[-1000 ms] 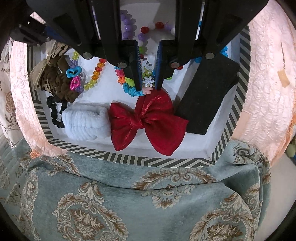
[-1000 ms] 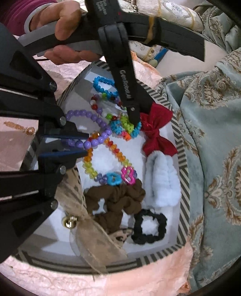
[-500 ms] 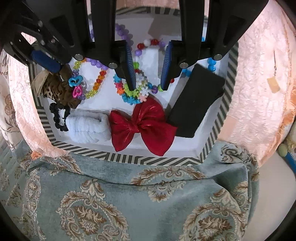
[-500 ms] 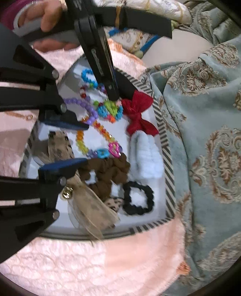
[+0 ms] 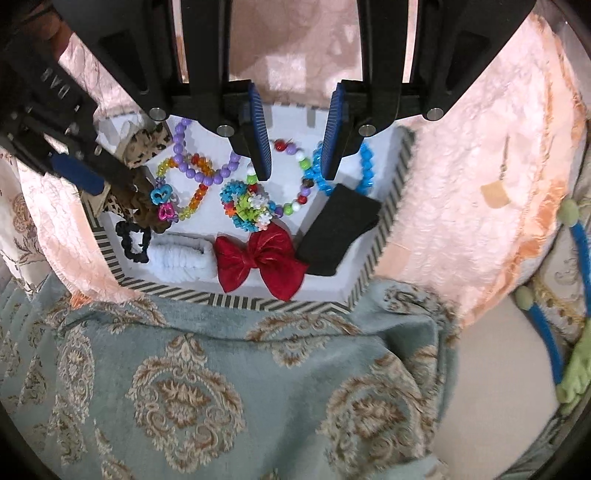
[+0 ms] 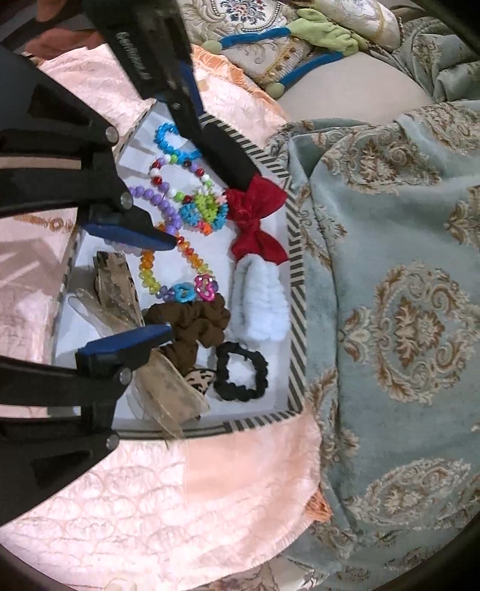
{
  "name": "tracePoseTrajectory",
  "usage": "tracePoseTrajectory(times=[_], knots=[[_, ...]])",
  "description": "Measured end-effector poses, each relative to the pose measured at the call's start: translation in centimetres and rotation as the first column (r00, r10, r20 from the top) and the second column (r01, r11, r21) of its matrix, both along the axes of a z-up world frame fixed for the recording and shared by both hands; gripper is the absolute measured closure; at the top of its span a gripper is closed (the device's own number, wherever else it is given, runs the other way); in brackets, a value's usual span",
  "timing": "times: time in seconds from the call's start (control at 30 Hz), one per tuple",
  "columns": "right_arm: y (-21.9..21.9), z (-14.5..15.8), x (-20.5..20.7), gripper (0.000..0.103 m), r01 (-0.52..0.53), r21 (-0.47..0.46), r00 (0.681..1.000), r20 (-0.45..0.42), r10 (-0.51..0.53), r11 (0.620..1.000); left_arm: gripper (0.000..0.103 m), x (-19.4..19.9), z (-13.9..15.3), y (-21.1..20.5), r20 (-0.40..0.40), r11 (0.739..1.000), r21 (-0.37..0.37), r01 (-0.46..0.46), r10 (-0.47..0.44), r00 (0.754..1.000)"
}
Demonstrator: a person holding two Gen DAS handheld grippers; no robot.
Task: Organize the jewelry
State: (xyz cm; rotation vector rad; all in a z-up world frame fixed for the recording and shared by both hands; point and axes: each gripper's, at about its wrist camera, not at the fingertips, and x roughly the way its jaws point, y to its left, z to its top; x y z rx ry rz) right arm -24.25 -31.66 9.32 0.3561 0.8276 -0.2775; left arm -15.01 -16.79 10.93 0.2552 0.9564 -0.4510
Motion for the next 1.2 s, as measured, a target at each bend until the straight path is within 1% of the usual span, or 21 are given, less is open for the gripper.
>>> tracePoseTrajectory(times=[0.03,0.1,0.2,0.43,0.6,0.9,1.2], knots=[[0.2,0.6,-0.2,0.058,0.003,-0.006,1.0,0.007,-0.003,1.0,0.092,-0.2,0.2,0.2,0.006,1.0,0.0,-0.001,0.001,1.0],[0.7,1.9,-0.6,0.052,0.008,-0.021,1.0,0.025,-0.007,1.0,0.092,-1.1,0.9,0.9,0.023,1.0,-0.002,-0.009,0.009,1.0],[1.7,3.3,-1.2,0.046,0.012,-0.057,0.999,0.043,-0.009,0.998,0.092,-2.0,1.8,1.4,0.043,1.0,-0.011,-0.009,0.009,0.999],[3.6,5.9,-2.8,0.046,0.012,-0.101,0.998,0.07,-0.005,0.995,0.092,-4.0,3.8,3.1,0.079,0.998,-0.052,-0.024,0.029,0.996],[4.8,6.6,-3.9,0.044,0.006,-0.113,0.997,0.076,0.002,0.994,0.092,-5.2,5.3,4.0,0.137,0.998,-0.054,-0.033,0.041,0.99],[5.7,7.6,-5.2,0.042,0.008,-0.124,0.996,0.089,0.004,0.992,0.092,-6.3,6.4,4.8,0.158,0.997,-0.064,-0.048,0.057,0.986],[6.0,8.1,-5.9,0.041,-0.001,-0.128,0.995,0.096,0.014,0.992,0.092,-6.9,6.9,4.9,0.174,0.997,-0.059,-0.053,0.063,0.983]])
